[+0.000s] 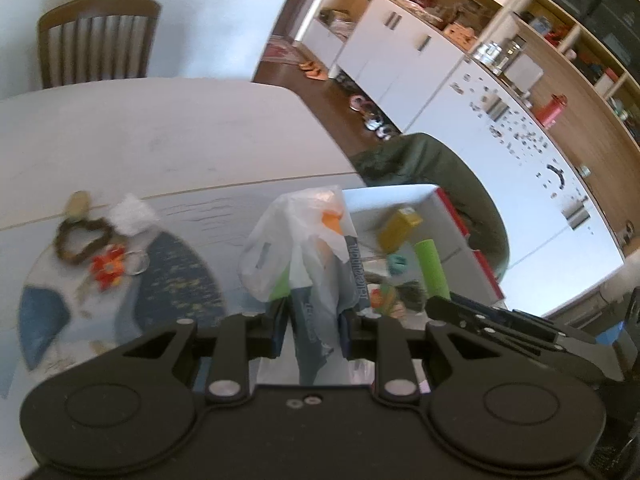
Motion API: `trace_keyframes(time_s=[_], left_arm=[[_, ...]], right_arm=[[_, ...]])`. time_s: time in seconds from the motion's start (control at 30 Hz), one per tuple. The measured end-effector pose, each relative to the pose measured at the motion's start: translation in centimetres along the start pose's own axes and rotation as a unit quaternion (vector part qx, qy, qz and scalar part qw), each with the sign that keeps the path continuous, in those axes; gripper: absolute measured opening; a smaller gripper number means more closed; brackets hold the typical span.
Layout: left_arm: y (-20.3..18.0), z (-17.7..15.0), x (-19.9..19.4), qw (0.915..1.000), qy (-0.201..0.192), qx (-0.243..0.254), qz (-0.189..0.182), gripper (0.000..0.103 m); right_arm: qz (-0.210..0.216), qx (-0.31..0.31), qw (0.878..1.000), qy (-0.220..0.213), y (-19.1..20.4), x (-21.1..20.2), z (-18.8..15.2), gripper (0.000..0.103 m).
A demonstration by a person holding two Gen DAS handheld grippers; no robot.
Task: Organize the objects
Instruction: 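Carry the green tube and white bag over the shoebox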
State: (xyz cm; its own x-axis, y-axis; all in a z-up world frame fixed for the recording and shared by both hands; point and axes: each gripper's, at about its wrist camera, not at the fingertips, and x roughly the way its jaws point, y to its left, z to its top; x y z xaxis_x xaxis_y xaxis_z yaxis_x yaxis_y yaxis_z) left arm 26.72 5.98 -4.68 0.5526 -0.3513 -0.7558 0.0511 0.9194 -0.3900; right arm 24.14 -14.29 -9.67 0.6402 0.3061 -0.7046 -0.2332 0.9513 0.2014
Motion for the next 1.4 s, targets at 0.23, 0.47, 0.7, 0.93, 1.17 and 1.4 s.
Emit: trace_keyframes(time_s=[0.23,0.47,0.7,0.93,1.17,1.4], left_arm=[[-4.3,0.8,2.7,0.9995,0.011,0.028,-0.007,0.024],[-7.6,1.2,6.2,0.9988,0.03,0.034,-0.016,0.024],[-10.6,1.1,10.1,0.9967,0.06,0.053,-0.014,0.024],[-12.7,1.6,13.6,0.9936,0.082,0.077,0.006,0.024],[-14.2,2.9,17.1,0.9897,0.103,0.095,0.029,0.025],[-14.8,3.5,20.3,0.9841,0.132,0.109,0.048,0.025]], right_arm=[[-0.01,0.014,1.0,-0.001,-4.4,-0.4,0.4,0.015],[-0.024,0.023,0.999,0.0,-8.8,0.2,0.7,0.015],[-0.033,0.018,0.999,0.013,-12.2,1.3,0.8,0.015],[-0.022,-0.018,0.999,0.038,-13.7,2.9,0.8,0.015],[-0.022,-0.047,0.996,0.068,-14.6,5.3,0.2,0.015],[-0.023,-0.075,0.993,0.087,-14.4,7.3,-0.3,0.015]])
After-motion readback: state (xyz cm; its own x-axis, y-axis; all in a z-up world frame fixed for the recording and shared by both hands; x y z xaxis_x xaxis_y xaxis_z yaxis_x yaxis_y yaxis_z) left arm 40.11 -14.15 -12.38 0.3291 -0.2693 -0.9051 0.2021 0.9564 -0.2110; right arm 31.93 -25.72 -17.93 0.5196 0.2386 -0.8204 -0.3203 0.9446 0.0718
